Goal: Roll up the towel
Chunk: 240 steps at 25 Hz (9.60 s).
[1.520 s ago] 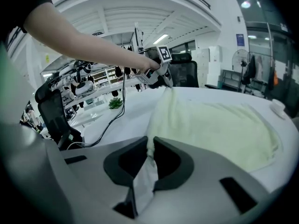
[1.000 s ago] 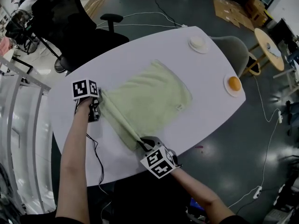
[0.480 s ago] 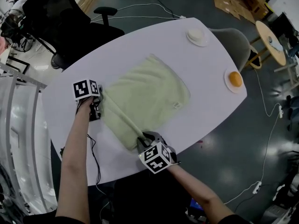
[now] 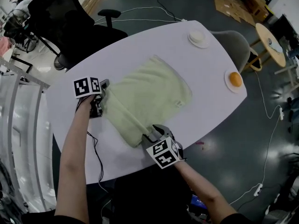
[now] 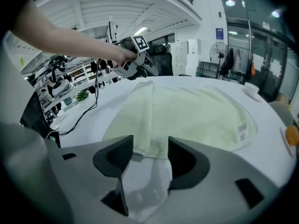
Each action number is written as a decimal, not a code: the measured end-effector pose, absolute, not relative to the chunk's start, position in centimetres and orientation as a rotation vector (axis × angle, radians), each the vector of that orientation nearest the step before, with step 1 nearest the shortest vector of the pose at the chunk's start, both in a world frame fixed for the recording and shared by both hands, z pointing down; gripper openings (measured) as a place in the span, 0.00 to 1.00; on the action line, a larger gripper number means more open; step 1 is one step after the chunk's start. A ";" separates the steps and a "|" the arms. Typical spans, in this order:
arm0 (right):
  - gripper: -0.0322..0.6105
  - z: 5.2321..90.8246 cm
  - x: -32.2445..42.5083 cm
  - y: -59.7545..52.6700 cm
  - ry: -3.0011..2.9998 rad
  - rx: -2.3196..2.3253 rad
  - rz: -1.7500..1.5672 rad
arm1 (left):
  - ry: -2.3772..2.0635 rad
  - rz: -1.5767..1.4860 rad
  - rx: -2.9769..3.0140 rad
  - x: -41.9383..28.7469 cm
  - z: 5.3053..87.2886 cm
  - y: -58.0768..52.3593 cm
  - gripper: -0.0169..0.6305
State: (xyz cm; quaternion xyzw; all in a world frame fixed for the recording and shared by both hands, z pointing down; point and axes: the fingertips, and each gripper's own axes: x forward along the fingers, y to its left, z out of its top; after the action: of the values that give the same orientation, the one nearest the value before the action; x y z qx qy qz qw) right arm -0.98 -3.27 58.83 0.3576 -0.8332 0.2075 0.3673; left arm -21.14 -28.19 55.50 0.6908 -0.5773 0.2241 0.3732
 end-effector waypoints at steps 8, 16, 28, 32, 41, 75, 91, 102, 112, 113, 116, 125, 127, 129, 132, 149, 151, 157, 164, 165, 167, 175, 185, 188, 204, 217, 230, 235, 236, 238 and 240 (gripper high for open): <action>0.45 55.0 -2.7 -2.6 -2.196 0.899 0.409 | -1.501 0.428 1.747 -26.2 51.8 -27.2 0.54; 0.45 55.7 -6.9 0.3 -2.208 0.813 0.358 | -1.344 0.371 1.653 -26.8 56.3 -22.9 0.40; 0.38 59.1 -8.6 2.2 -2.128 0.800 0.306 | -1.302 0.384 1.610 -25.2 60.1 -23.0 0.27; 0.34 60.4 -8.3 2.0 -2.095 0.809 0.266 | -1.314 0.391 1.618 -24.7 60.4 -23.3 0.23; 0.23 61.0 -8.6 1.7 -2.070 0.817 0.212 | -1.331 0.337 1.596 -25.2 60.7 -23.4 0.13; 0.15 58.6 -15.0 6.0 -2.240 0.651 0.419 | -1.433 0.466 1.522 -33.5 60.2 -18.1 0.12; 0.17 54.2 -9.5 1.1 -2.316 0.817 0.643 | -1.433 0.547 1.616 -26.7 55.4 -24.2 0.14; 0.18 56.6 -3.8 -2.2 -2.246 0.959 0.727 | -1.425 0.571 1.611 -20.8 57.3 -27.8 0.15; 0.19 59.9 -1.1 -3.5 -2.169 0.967 0.788 | -1.456 0.558 1.599 -18.2 59.3 -29.3 0.20; 0.19 60.1 -1.1 -3.6 -2.163 0.969 0.794 | -1.465 0.555 1.601 -18.2 59.4 -29.4 0.21; 0.21 60.6 -1.0 -3.9 -2.152 0.981 0.802 | -1.477 0.545 1.631 -17.9 59.4 -29.5 0.26; 0.40 59.5 0.9 -4.7 -2.151 1.041 0.761 | -1.413 0.319 1.680 -16.9 56.5 -29.9 0.54; 0.41 58.5 1.2 -5.1 -2.169 1.070 0.720 | -1.433 0.290 1.690 -17.9 55.2 -29.9 0.54; 0.41 57.2 1.3 -5.3 -2.188 1.088 0.690 | -1.437 0.267 1.700 -19.0 53.9 -29.9 0.54; 0.42 55.6 0.5 -5.1 -2.216 1.085 0.657 | -1.439 0.230 1.690 -21.0 52.5 -29.6 0.54; 0.42 57.8 -7.1 0.7 -2.173 0.824 0.340 | -1.295 0.254 1.558 -24.6 59.5 -23.4 0.42; 0.41 58.7 -7.1 0.8 -2.150 0.813 0.311 | -1.285 0.266 1.563 -24.2 59.8 -23.6 0.41; 0.34 60.8 -7.2 0.7 -2.101 0.784 0.238 | -1.296 0.291 1.558 -23.7 60.7 -24.2 0.23; 0.11 59.4 -6.6 0.2 -2.124 0.845 0.266 | -1.301 0.279 1.555 -23.7 59.7 -24.6 0.09; 0.11 59.1 -6.5 0.1 -2.128 0.841 0.263 | -1.301 0.275 1.563 -23.8 59.2 -24.7 0.09; 0.11 58.3 -6.6 0.2 -2.136 0.830 0.241 | -1.302 0.271 1.584 -24.0 58.1 -24.8 0.09; 0.10 55.4 -10.1 1.7 -2.217 0.752 0.207 | -1.358 0.257 1.586 -27.8 56.0 -23.3 0.09; 0.10 57.3 -13.8 5.5 -2.224 0.642 0.250 | -1.380 0.261 1.470 -32.4 59.5 -18.9 0.09; 0.10 58.0 -13.5 5.4 -2.219 0.650 0.292 | -1.386 0.268 1.465 -32.5 59.8 -18.7 0.09; 0.13 54.4 -7.3 0.0 -2.319 0.880 0.556 | -1.374 0.321 1.527 -26.8 55.2 -24.0 0.09; 0.13 57.4 -0.8 -3.7 -2.232 1.022 0.699 | -1.355 0.211 1.407 -20.7 57.5 -28.3 0.09; 0.15 60.1 0.3 -4.4 -2.162 0.982 0.716 | -1.322 0.356 1.612 -16.9 57.5 -29.1 0.39; 0.27 58.2 1.4 -5.2 -2.142 1.029 0.610 | -1.319 0.377 1.711 -17.3 54.6 -29.6 0.50; 0.29 57.6 1.6 -5.4 -2.141 1.039 0.579 | -1.330 0.365 1.714 -17.9 54.1 -29.7 0.50; 0.31 56.3 1.7 -5.6 -2.150 1.053 0.517 | -1.353 0.332 1.701 -19.3 53.4 -29.7 0.50; 0.34 55.0 1.2 -5.6 -2.173 1.049 0.460 | -1.374 0.306 1.677 -20.8 53.0 -29.3 0.50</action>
State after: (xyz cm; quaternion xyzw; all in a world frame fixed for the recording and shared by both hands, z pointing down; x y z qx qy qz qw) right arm 1.23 -5.58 55.01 0.4024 -0.8332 0.1765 0.3358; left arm -20.82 -29.28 53.03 0.6807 -0.5578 0.1242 0.4582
